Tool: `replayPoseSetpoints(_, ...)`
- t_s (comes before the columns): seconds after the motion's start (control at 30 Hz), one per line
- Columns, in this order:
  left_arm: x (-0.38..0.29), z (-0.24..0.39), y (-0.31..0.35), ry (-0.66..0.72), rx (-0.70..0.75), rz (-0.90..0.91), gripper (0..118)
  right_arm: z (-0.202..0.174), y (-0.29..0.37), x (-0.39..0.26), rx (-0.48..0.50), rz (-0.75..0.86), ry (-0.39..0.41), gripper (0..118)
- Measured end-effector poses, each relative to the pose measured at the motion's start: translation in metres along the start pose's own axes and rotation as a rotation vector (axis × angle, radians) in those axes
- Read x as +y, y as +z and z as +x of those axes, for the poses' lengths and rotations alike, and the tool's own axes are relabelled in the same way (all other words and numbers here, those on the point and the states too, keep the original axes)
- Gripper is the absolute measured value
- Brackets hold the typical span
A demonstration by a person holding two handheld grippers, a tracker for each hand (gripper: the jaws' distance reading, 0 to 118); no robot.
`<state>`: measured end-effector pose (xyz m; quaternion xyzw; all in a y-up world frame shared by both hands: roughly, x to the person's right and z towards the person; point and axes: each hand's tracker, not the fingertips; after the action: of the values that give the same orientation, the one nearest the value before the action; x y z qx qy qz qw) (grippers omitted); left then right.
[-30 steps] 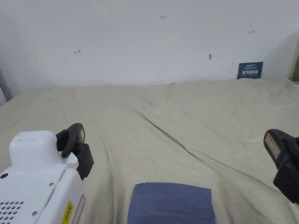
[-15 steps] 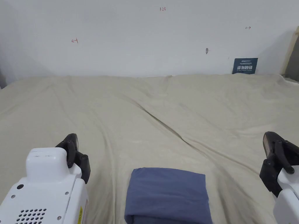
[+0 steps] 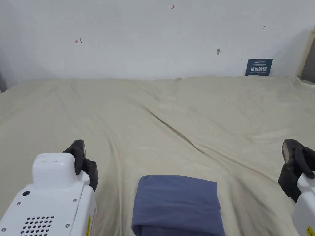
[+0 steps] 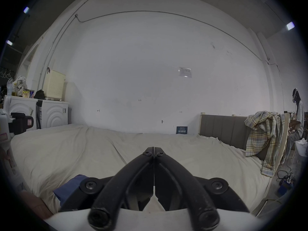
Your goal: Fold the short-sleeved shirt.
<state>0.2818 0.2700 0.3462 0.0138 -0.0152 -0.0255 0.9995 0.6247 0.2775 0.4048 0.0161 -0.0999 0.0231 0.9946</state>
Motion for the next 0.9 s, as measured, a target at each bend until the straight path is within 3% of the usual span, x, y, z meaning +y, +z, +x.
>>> replayPoseSetpoints(0.17,0.018,-0.018,0.0,0.042,-0.071,-0.082,0,0.014,-0.003,0.026,0.008,0.007,-0.066,0)
replayPoseSetpoints(0.27,0.029,-0.045,-0.003,0.177,-0.14,-0.161,0,0.014,-0.023,0.047,0.163,-0.067,-0.092,0)
replayPoseSetpoints(0.37,0.028,-0.068,-0.015,0.343,-0.177,-0.281,0,-0.004,-0.074,0.048,0.329,-0.466,-0.024,0)
replayPoseSetpoints(0.43,0.022,-0.079,-0.02,0.435,-0.186,-0.325,0,-0.017,-0.107,0.023,0.473,-0.745,-0.059,0)
replayPoseSetpoints(0.47,0.017,-0.082,-0.02,0.447,-0.188,-0.34,0,-0.023,-0.119,0.006,0.516,-0.802,-0.111,0)
replayPoseSetpoints(0.53,0.009,-0.082,-0.022,0.422,-0.182,-0.349,0,-0.034,-0.139,-0.024,0.509,-0.921,-0.069,0)
replayPoseSetpoints(0.6,0.001,-0.077,-0.025,0.379,-0.194,-0.415,0,-0.046,-0.153,-0.056,0.438,-1.028,0.057,0)
replayPoseSetpoints(0.67,-0.008,-0.072,-0.03,0.362,-0.25,-0.465,0,-0.053,-0.165,-0.083,0.435,-1.119,0.118,0)
replayPoseSetpoints(0.73,-0.016,-0.069,-0.04,0.361,-0.3,-0.502,0,-0.057,-0.172,-0.108,0.428,-1.203,0.13,0)
replayPoseSetpoints(0.8,-0.024,-0.068,-0.06,0.399,-0.365,-0.595,0,-0.056,-0.173,-0.114,0.436,-1.177,0.094,0)
replayPoseSetpoints(0.9,-0.044,-0.072,-0.105,0.598,-0.573,-0.801,0,-0.057,-0.175,-0.108,0.439,-1.183,0.093,0)
